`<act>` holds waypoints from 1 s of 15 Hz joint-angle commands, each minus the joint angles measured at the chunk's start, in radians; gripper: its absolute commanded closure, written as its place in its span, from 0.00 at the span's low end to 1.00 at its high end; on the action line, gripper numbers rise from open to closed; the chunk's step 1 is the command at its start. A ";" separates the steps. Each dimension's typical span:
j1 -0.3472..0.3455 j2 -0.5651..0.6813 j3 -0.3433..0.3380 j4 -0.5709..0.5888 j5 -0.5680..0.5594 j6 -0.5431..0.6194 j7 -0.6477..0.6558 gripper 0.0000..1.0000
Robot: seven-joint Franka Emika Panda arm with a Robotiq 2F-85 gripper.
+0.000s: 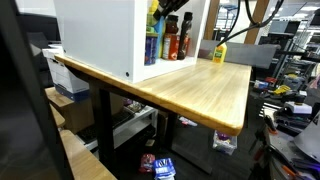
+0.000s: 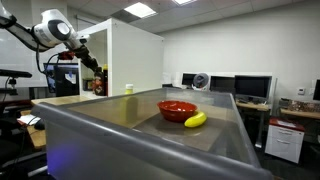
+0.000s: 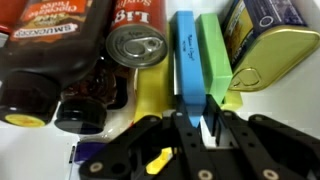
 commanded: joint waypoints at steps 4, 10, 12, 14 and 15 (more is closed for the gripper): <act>0.097 -0.069 -0.063 -0.025 0.061 -0.135 0.009 0.94; 0.160 -0.117 -0.108 -0.045 0.099 -0.210 -0.005 0.94; 0.176 -0.137 -0.122 -0.056 0.114 -0.228 -0.012 0.94; 0.188 -0.159 -0.134 -0.070 0.128 -0.237 -0.018 0.94; 0.196 -0.171 -0.142 -0.079 0.138 -0.238 -0.026 0.94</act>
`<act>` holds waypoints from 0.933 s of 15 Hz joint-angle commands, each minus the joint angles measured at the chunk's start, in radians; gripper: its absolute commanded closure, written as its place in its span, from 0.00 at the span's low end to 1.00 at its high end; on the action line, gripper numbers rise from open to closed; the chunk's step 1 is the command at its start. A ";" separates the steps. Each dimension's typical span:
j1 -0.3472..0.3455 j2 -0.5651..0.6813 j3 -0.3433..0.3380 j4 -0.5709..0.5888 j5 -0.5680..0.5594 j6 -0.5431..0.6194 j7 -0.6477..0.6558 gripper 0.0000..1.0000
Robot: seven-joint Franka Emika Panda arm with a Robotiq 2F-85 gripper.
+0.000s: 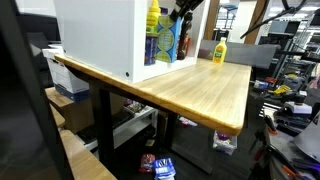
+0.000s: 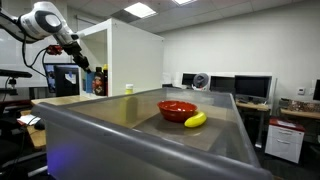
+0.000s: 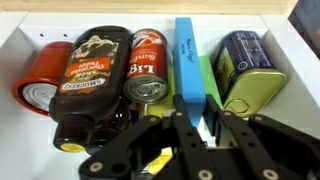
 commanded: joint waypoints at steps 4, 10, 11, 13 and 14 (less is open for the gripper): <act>0.027 -0.130 -0.032 -0.089 0.051 -0.029 -0.003 0.94; 0.051 -0.260 -0.050 -0.179 0.099 -0.006 -0.026 0.94; 0.062 -0.281 -0.059 -0.193 0.117 -0.003 -0.032 0.94; 0.099 -0.309 -0.087 -0.215 0.163 0.010 -0.068 0.94; 0.106 -0.320 -0.094 -0.221 0.182 0.008 -0.074 0.94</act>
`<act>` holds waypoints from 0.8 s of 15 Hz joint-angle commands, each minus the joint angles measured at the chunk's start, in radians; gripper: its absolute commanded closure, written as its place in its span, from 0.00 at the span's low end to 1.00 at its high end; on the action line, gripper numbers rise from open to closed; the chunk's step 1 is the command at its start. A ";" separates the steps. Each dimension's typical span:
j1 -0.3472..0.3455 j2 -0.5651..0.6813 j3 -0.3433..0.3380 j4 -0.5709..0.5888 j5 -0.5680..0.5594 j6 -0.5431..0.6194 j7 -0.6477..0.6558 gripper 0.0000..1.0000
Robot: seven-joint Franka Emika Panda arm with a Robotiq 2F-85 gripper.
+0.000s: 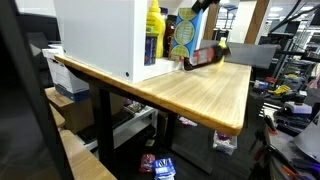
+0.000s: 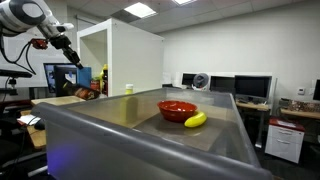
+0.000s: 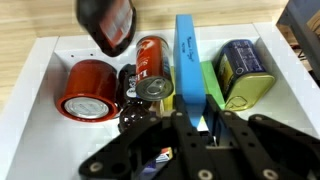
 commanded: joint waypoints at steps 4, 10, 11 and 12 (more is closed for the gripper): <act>0.070 -0.127 -0.060 -0.084 0.145 0.004 -0.094 0.94; 0.013 -0.163 -0.028 -0.087 0.166 -0.058 -0.034 0.94; 0.004 -0.168 -0.025 -0.084 0.167 -0.074 -0.026 0.94; -0.006 -0.175 -0.027 -0.081 0.166 -0.085 -0.025 0.94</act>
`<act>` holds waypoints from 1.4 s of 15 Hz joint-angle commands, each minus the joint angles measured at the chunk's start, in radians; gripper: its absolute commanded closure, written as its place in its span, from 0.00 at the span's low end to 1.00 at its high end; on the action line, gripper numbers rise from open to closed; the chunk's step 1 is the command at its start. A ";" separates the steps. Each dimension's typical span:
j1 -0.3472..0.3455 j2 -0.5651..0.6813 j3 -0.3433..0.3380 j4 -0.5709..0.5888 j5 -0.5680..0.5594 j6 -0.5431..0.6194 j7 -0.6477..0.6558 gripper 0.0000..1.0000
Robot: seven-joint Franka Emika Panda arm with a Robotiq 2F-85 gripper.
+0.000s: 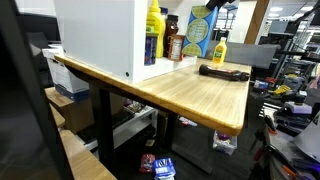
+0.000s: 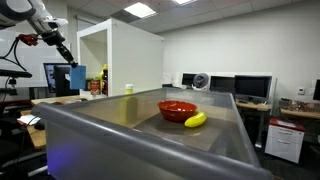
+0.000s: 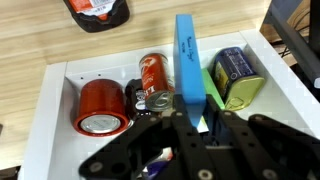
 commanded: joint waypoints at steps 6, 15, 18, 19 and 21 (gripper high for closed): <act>-0.223 -0.074 0.049 0.013 -0.038 -0.114 0.166 0.94; -0.402 -0.020 0.044 0.035 -0.226 -0.151 0.176 0.94; -0.392 0.014 0.008 0.043 -0.260 -0.142 0.116 0.94; -0.385 0.025 -0.009 0.042 -0.263 -0.133 0.094 0.94; -0.377 0.053 -0.045 0.049 -0.260 -0.131 0.041 0.94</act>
